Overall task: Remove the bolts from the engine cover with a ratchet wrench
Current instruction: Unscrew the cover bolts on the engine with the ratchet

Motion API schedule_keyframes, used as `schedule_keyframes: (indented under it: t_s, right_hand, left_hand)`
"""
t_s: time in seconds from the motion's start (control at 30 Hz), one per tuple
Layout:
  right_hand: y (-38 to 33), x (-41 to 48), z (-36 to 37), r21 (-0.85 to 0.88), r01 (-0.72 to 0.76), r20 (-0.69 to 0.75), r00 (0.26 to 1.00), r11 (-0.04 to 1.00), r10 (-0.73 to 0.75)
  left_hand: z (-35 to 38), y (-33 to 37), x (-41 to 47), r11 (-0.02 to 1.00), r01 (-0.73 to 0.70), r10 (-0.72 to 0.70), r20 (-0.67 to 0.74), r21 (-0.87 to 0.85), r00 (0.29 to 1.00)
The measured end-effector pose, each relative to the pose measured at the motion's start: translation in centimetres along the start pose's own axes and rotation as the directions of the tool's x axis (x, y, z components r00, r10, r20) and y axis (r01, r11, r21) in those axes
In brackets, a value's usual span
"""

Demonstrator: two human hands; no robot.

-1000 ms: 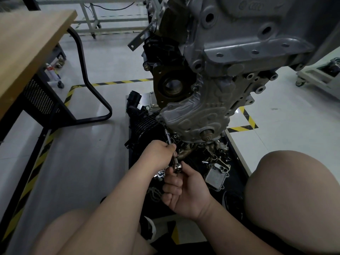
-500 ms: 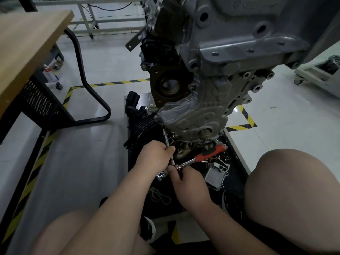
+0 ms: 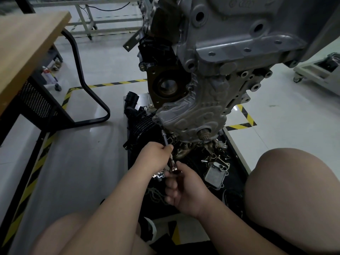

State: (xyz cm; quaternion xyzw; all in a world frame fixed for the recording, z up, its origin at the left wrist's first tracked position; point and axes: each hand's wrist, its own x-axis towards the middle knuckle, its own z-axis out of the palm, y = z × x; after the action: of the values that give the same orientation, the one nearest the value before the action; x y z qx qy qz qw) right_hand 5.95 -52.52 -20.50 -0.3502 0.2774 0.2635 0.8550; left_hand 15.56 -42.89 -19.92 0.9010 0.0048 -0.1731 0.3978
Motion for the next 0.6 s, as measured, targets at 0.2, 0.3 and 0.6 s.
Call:
schedule_keyframes:
  t_s: [0.2, 0.3, 0.6]
  right_hand:
    - [0.0, -0.29, 0.05, 0.263, -0.116, 0.214, 0.975, 0.958, 0.059]
    - [-0.06, -0.39, 0.26, 0.242, -0.122, 0.222, 0.973, 0.963, 0.067]
    - [0.05, -0.34, 0.4, -0.285, 0.087, -0.063, 0.992, 0.955, -0.109]
  left_hand:
    - [-0.01, 0.31, -0.48, 0.991, 0.1, -0.088, 0.12, -0.094, 0.989]
    - [-0.2, 0.31, -0.51, 0.988, 0.087, -0.072, 0.118, -0.126, 0.99]
    - [-0.48, 0.05, -0.75, 0.996, 0.016, -0.013, 0.04, -0.088, 0.999]
